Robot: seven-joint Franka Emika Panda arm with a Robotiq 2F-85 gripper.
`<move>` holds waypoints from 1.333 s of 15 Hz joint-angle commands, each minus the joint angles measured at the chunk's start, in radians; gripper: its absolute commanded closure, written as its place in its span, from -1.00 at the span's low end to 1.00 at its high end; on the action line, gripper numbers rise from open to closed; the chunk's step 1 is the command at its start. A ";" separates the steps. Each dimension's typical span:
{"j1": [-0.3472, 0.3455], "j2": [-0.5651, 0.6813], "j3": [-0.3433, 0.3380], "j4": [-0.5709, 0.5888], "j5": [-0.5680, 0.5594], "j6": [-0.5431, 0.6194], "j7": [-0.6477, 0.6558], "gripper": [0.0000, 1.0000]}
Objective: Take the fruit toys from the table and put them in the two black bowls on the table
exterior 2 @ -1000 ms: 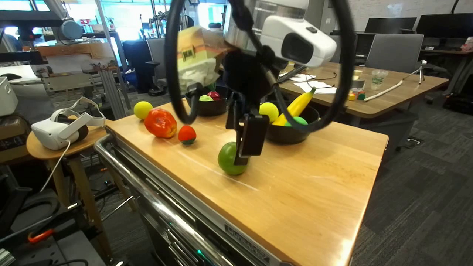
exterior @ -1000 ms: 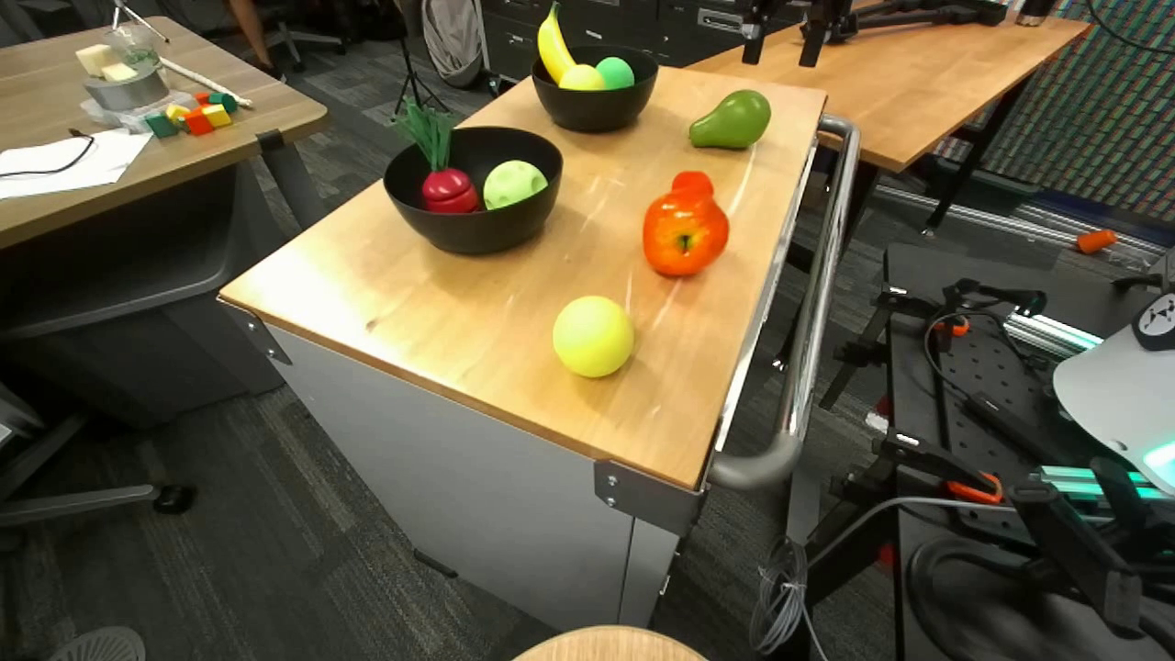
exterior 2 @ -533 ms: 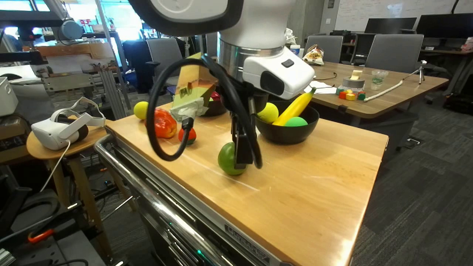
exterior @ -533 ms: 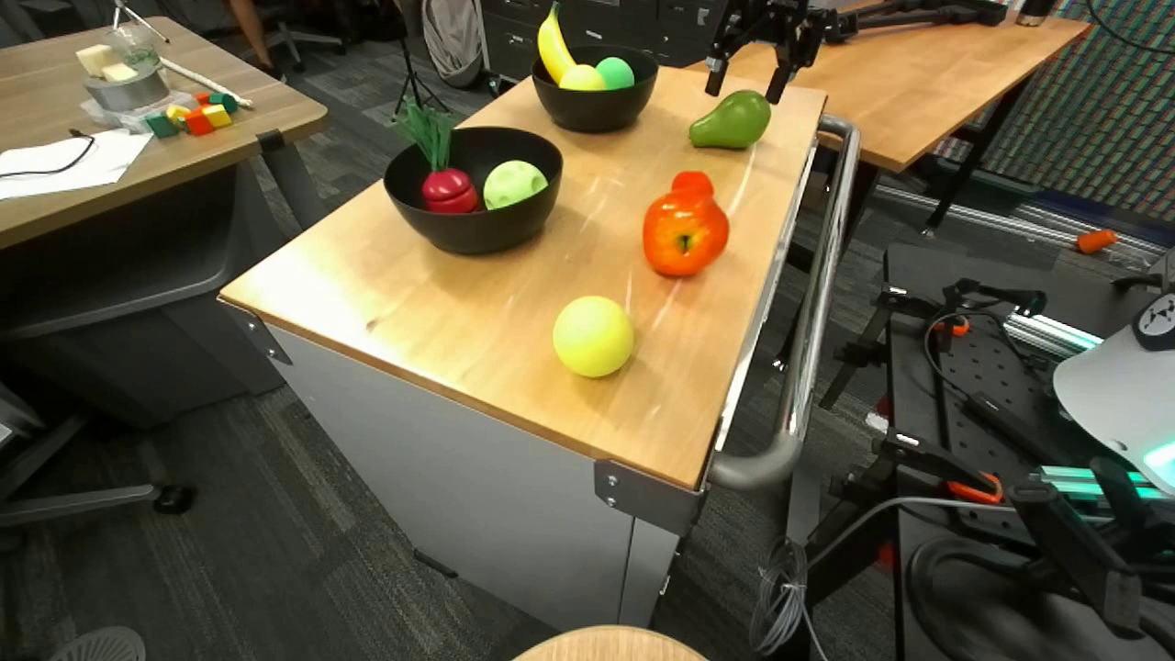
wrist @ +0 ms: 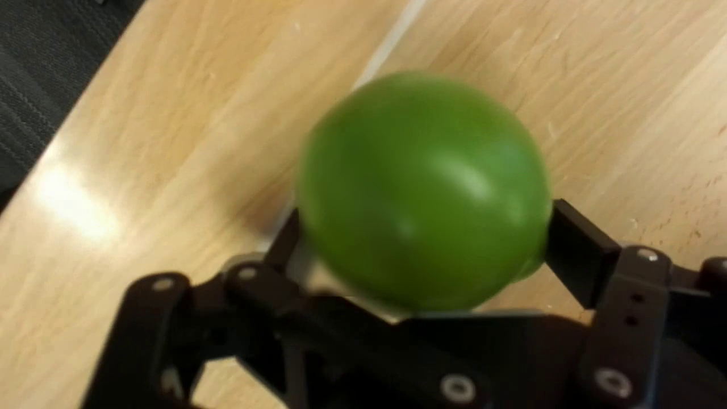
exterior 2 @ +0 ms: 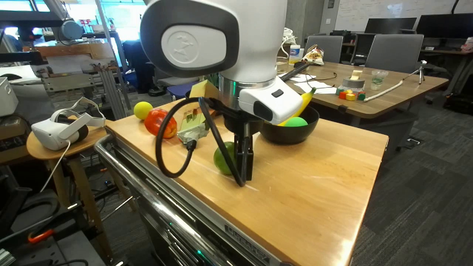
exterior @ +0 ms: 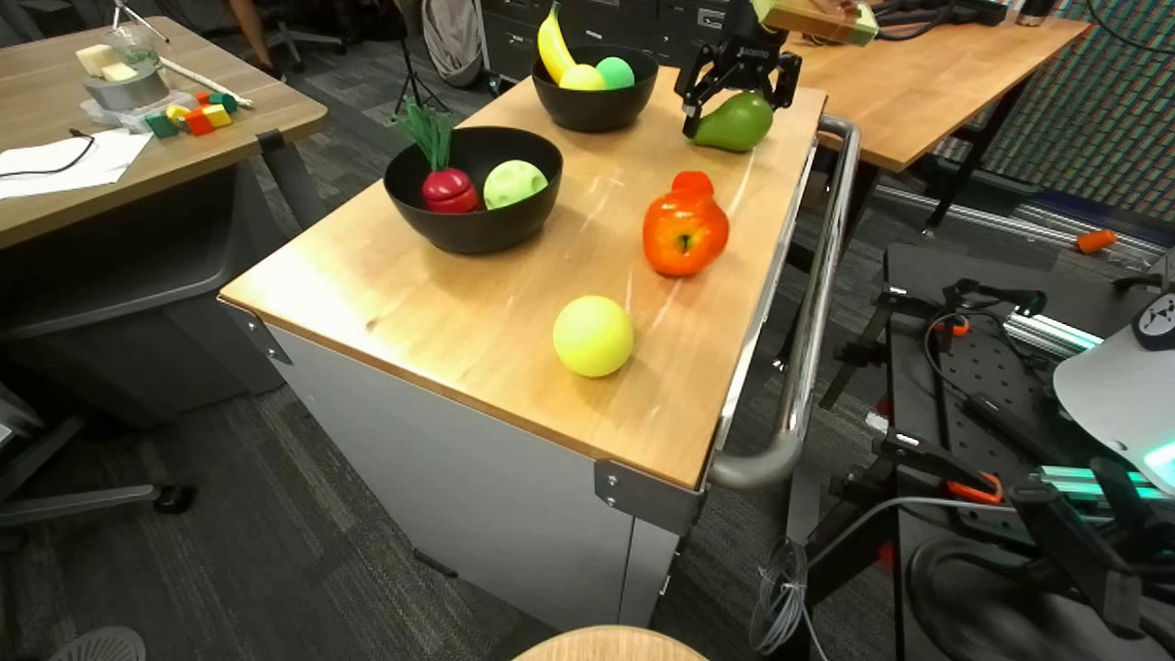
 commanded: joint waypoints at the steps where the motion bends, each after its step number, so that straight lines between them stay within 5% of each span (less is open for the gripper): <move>1: 0.006 0.017 0.005 0.001 0.011 0.033 0.044 -0.37; 8: 0.001 -0.012 -0.004 0.029 -0.007 -0.022 0.102 0.67; 13: 0.006 -0.083 -0.001 0.092 -0.019 -0.084 0.119 1.00; 18: 0.022 -0.150 0.016 0.182 -0.055 -0.108 0.103 0.86; 19: 0.021 -0.155 0.016 0.193 -0.079 -0.125 0.101 0.41; 20: 0.020 -0.165 0.016 0.195 -0.102 -0.147 0.084 0.34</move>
